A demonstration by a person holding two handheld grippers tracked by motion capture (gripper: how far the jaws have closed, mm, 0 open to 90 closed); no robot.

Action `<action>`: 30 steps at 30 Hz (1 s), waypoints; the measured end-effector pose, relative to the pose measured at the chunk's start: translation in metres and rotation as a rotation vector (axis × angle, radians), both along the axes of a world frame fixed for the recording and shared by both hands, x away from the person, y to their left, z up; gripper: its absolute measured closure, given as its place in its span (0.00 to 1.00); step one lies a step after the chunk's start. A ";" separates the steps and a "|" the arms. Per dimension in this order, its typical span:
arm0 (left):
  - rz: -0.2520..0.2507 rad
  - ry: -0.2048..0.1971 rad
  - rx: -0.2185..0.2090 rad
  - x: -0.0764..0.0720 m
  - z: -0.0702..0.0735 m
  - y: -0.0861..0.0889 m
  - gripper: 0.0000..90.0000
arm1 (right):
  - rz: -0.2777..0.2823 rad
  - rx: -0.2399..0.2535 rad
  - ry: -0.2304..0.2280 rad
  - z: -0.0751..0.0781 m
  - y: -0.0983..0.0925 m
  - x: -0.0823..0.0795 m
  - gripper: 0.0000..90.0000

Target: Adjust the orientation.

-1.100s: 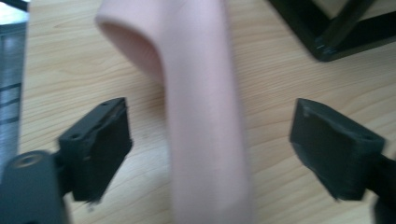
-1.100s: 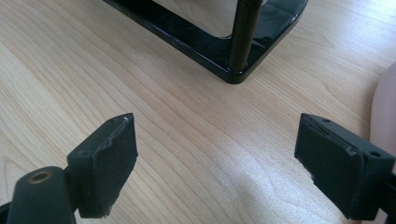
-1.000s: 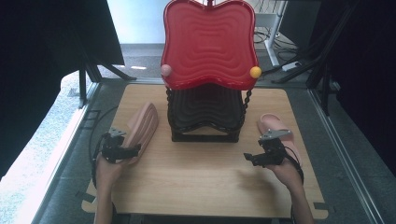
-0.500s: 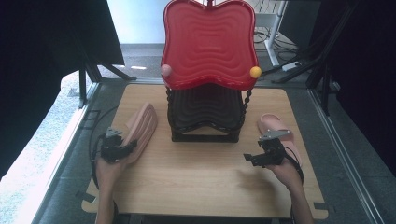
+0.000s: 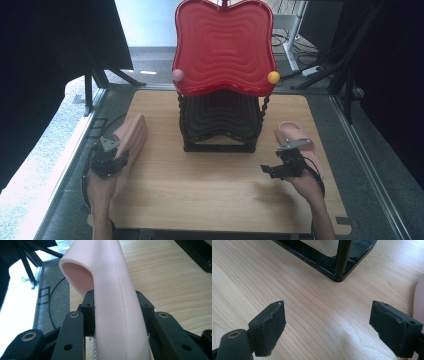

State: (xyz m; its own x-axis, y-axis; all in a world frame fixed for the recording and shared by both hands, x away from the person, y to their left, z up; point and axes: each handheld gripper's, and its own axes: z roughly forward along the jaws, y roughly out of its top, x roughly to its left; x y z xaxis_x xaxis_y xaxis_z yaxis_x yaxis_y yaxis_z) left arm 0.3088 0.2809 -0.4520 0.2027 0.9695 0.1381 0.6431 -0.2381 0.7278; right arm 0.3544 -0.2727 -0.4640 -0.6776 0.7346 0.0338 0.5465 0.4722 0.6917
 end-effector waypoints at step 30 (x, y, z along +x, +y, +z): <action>-0.229 0.201 -0.171 0.024 -0.030 -0.044 0.41 | 0.015 -0.006 0.023 -0.004 -0.002 0.001 0.15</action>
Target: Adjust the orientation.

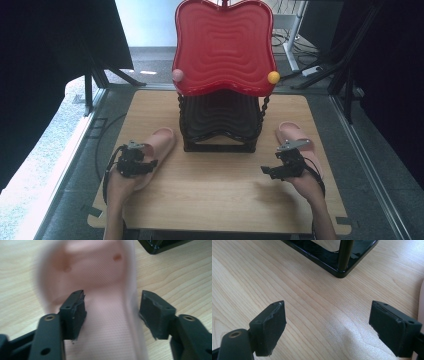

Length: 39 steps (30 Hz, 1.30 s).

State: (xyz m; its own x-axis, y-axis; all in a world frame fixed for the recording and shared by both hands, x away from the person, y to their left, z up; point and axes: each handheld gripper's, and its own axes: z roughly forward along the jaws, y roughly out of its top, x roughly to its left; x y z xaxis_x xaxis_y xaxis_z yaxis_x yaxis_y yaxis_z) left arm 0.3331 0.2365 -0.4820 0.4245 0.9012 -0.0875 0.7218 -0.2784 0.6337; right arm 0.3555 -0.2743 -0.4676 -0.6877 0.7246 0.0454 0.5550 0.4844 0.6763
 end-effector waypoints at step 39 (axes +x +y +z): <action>-0.024 -0.130 -0.038 0.015 0.017 -0.019 0.92 | -0.030 0.012 -0.017 0.007 -0.012 0.000 0.16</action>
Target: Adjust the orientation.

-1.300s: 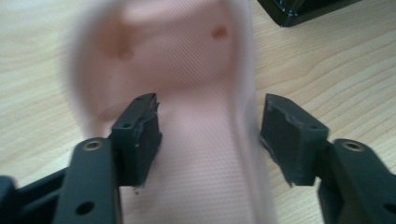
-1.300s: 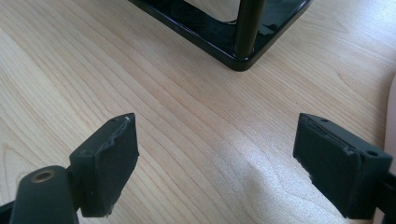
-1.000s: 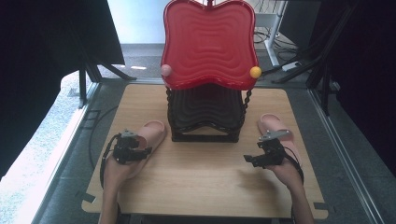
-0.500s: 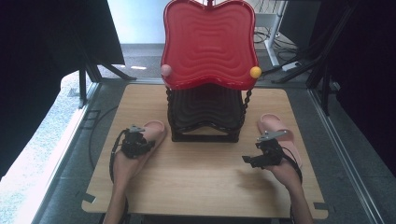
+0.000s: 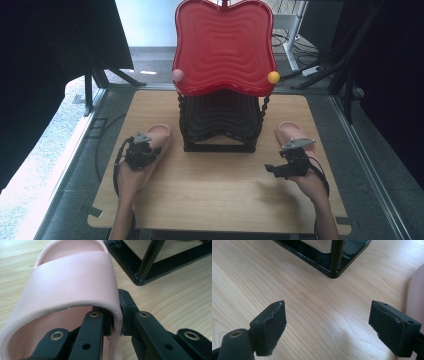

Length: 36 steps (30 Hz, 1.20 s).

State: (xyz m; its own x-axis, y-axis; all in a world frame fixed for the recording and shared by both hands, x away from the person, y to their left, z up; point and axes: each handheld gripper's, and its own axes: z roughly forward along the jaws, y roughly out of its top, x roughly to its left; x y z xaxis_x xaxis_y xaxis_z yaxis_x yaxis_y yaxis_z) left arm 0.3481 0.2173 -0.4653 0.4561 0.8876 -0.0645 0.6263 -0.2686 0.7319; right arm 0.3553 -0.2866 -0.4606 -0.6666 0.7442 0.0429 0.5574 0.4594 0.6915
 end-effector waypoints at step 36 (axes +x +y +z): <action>-0.096 -0.084 -0.090 -0.082 0.035 0.005 0.91 | -0.053 0.041 -0.052 0.017 -0.019 -0.007 0.16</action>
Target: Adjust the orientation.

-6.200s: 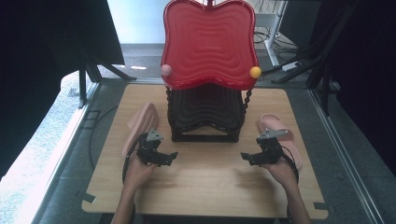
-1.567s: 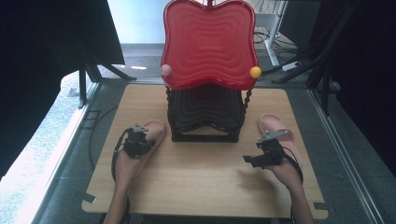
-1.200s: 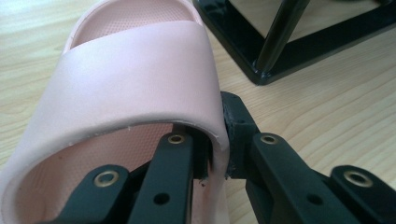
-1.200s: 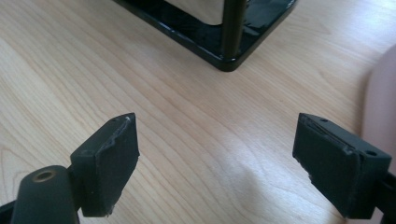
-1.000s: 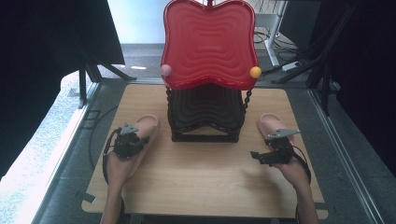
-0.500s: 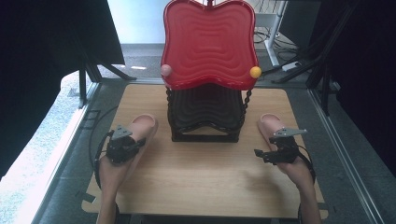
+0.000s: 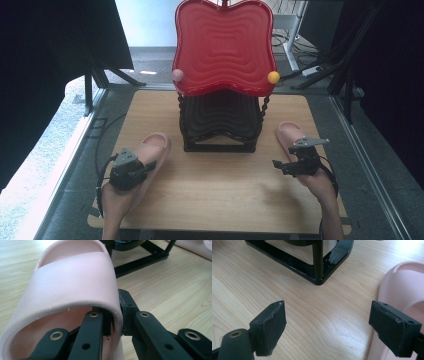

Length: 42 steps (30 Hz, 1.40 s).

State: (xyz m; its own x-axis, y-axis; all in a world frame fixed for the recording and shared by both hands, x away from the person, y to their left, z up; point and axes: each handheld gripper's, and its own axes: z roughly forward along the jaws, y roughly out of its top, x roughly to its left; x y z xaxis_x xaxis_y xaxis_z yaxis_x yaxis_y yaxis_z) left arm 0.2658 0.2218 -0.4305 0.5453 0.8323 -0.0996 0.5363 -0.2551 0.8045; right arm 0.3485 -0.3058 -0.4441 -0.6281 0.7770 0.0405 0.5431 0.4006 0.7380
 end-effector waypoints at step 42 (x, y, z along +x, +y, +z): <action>-0.193 -0.094 -0.080 0.040 0.032 -0.112 0.91 | 0.011 0.012 0.012 0.000 0.001 0.000 0.16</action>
